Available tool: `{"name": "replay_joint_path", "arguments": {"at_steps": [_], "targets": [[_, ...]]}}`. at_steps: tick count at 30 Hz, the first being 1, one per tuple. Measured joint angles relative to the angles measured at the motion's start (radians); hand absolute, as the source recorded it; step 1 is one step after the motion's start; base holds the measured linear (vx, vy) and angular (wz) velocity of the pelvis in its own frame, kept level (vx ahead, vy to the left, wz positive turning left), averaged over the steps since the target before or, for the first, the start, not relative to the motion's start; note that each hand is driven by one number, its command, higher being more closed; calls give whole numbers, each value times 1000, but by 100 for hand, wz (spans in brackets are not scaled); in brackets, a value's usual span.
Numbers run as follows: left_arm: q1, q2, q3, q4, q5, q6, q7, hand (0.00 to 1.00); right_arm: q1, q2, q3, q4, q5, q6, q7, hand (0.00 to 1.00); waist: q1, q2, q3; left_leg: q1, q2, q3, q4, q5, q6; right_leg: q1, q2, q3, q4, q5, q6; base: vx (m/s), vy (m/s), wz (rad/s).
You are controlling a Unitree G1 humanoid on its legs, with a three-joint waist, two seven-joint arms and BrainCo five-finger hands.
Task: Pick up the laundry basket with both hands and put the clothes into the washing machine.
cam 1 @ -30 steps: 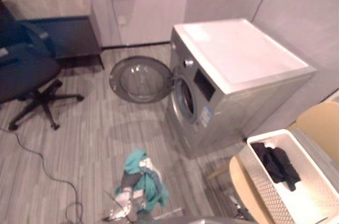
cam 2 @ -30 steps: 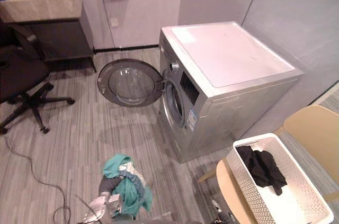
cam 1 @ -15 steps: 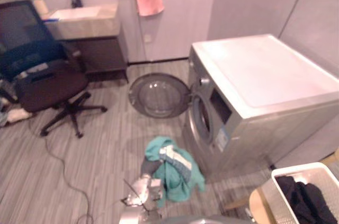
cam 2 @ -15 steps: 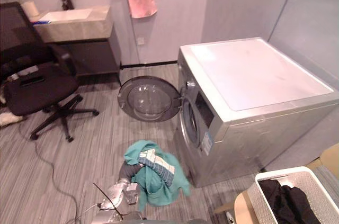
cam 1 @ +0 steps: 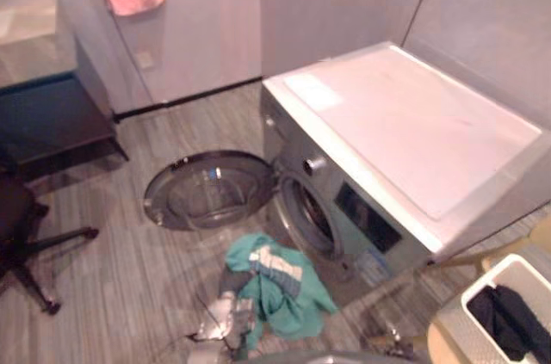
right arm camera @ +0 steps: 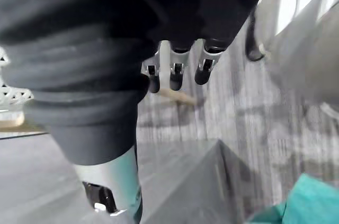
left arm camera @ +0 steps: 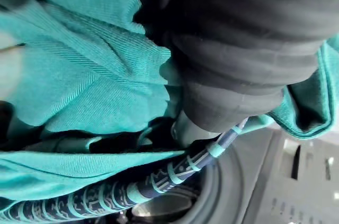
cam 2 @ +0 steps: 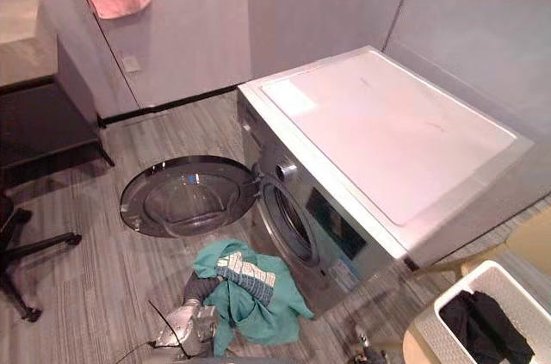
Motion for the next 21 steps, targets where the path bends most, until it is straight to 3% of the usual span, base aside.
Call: {"name": "replay_joint_path", "arguments": {"at_steps": [1, 3, 5, 7, 8, 9, 10, 11, 12, 13, 14, 18, 20, 21], "targets": [[1, 9, 1, -9, 0, -1, 1, 100, 1, 0, -2, -6, -5, 7, 1, 0, 0, 15, 10, 59, -2, 47, -39, -2, 23, -38, -5, -2, 70, 49, -2, 278, 360, -86], [0, 12, 4, -22, 0, -5, 3, 100, 1, 0, 1, -19, -16, 17, 3, 0, 2, 18, 12, 138, -2, 116, -76, -14, 46, -84, -20, -35, 163, 43, -17, 139, 238, -95], [-29, 4, 3, -38, 0, -7, 3, 100, 6, 0, 1, -29, -26, 18, 4, 0, -3, 28, 20, 230, -3, 202, -124, -30, 69, -184, -29, -190, 289, 27, -116, 44, 180, -100], [-49, -13, 2, -45, 2, -14, 3, 100, 25, 1, 3, -34, -33, 19, 4, 0, -13, 38, 27, 265, 1, 233, -154, -53, 73, -236, -17, -303, 327, 2, -168, -25, 18, -61], [-50, -21, 1, -46, 2, -16, 2, 100, 36, 4, 3, -36, -34, 18, 6, 0, -17, 42, 28, 270, 4, 235, -158, -69, 79, -237, -14, -309, 324, -2, -163, -21, -33, -53], [-49, -29, 1, -45, 2, -19, 2, 100, 51, 5, 4, -33, -34, 21, 18, 0, -15, 45, 28, 277, 18, 251, -166, -70, 77, -250, 9, -308, 322, -60, -114, -9, -57, -50], [-49, -29, 1, -44, 2, -19, 1, 100, 51, 6, 2, -33, -34, 24, 23, 0, -16, 45, 33, 277, 31, 261, -166, -71, 76, -256, 38, -309, 309, -102, -92, -4, -183, -67], [-49, -29, 1, -43, 3, -18, -1, 100, 51, 6, 1, -34, -33, 23, 25, 0, -16, 39, 42, 276, 50, 277, -167, -74, 70, -265, 87, -317, 235, -157, -73, -2, -222, -50], [-50, -30, 1, -41, 4, -17, -9, 100, 52, 7, 2, -33, -31, 22, 25, 0, -16, 20, 44, 269, 49, 293, -166, -75, 56, -256, 107, -337, 116, -163, -66, -7, -294, -33], [-68, -50, -12, -6, 11, -1, -21, 100, 61, -5, -12, -35, -25, 6, 22, 0, -29, 18, 44, 266, 51, 289, -177, -62, 24, -218, 124, -381, 30, -158, -147, 51, -216, 4], [-67, -64, -24, -6, 12, 3, -24, 100, 70, -3, -13, -36, -24, -5, 21, 0, -36, 22, 46, 269, 57, 278, -191, -52, 18, -211, 131, -393, 14, -145, -171, 155, -222, 25], [-76, -61, -87, -9, 11, 9, -43, 100, 71, 6, 1, -29, 7, -6, 20, 0, -36, 53, 61, 323, 96, 267, -115, -52, -5, -107, 165, -428, -25, -140, -182, 190, -137, 12], [-74, -61, -85, -27, 10, 7, -42, 100, 56, 6, 3, -48, 19, -14, 20, 0, -30, 48, 64, 239, 132, 256, 116, -51, -5, -67, 167, -425, -55, -140, -182, 134, -104, -7], [-65, -61, -80, -51, 10, 7, -43, 100, 41, 1, 10, -68, 22, -17, 20, 0, -18, 75, 67, 144, 181, 202, 336, -29, -12, -49, 191, -409, -65, -142, -185, 86, -42, -34]]}}
